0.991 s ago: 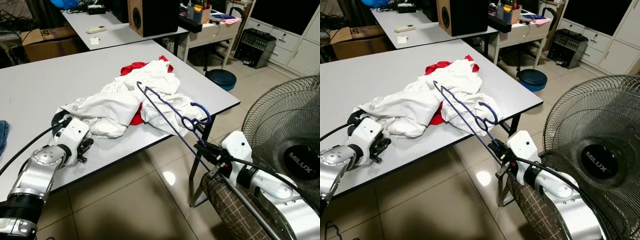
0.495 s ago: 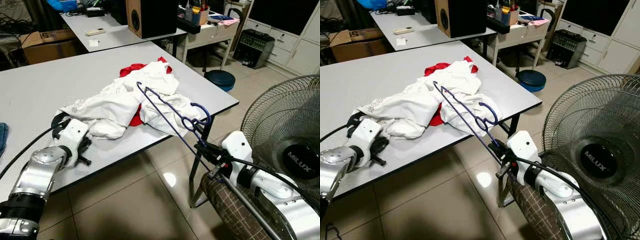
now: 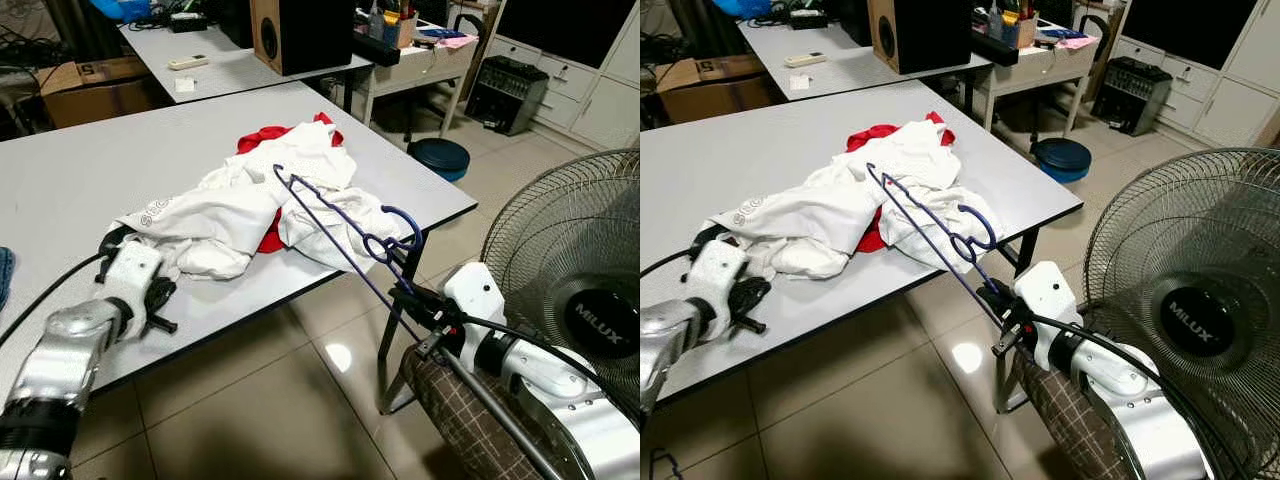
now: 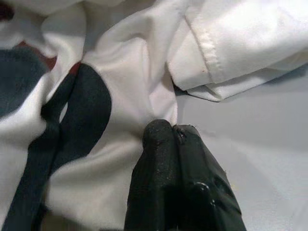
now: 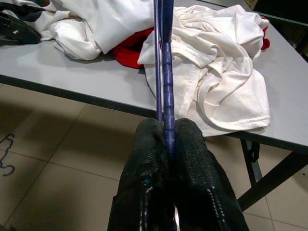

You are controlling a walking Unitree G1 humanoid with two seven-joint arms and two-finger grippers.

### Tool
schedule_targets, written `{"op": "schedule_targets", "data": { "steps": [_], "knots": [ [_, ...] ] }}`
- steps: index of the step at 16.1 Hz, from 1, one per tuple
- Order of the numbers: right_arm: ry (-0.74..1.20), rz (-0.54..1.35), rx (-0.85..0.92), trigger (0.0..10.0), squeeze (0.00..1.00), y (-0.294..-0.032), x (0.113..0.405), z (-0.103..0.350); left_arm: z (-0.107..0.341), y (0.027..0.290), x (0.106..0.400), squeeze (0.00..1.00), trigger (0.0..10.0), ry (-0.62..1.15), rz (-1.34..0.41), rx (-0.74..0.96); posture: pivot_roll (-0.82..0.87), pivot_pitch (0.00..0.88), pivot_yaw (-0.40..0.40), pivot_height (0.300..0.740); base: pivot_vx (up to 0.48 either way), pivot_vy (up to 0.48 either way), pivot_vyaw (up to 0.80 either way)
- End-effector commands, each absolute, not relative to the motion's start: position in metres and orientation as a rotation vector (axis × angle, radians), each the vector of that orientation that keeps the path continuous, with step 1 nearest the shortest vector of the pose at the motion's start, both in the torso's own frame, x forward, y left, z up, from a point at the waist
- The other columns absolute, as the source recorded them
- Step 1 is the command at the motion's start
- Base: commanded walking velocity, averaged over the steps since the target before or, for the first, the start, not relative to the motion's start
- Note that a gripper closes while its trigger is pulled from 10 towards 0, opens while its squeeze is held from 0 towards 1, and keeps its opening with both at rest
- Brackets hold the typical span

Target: Hang hanger

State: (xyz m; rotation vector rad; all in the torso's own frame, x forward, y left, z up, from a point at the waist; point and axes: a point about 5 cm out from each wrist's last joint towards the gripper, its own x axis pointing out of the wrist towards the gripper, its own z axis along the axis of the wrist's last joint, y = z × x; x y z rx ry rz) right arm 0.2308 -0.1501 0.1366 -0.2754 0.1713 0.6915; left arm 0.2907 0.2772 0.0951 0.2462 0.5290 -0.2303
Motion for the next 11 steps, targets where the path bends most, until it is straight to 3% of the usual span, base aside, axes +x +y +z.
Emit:
{"op": "schedule_targets", "data": {
  "steps": [1,5,8,11],
  "knots": [
    [0.147,0.688,-0.289,10.0,0.00,-0.152,0.233,0.143,0.094,0.277,0.289,0.00,0.0,0.534,-0.236,0.198,-0.03,0.000,-0.032,0.740,0.000,0.000,0.00],
    [0.143,0.689,-0.284,10.0,0.00,-0.151,0.234,0.143,0.126,0.281,0.294,0.00,0.0,0.408,-0.276,0.177,-0.02,0.000,-0.033,0.740,0.000,0.000,0.00],
    [0.140,0.690,-0.281,10.0,0.00,-0.150,0.234,0.142,0.155,0.264,0.291,0.00,0.0,0.232,-0.447,0.055,-0.01,0.000,-0.029,0.740,0.000,0.000,0.00],
    [0.136,0.692,-0.280,10.0,0.00,-0.148,0.235,0.142,0.169,0.261,0.293,0.00,0.0,0.138,-0.454,-0.027,-0.01,0.000,-0.029,0.740,0.000,0.000,0.00]
  ]
}}
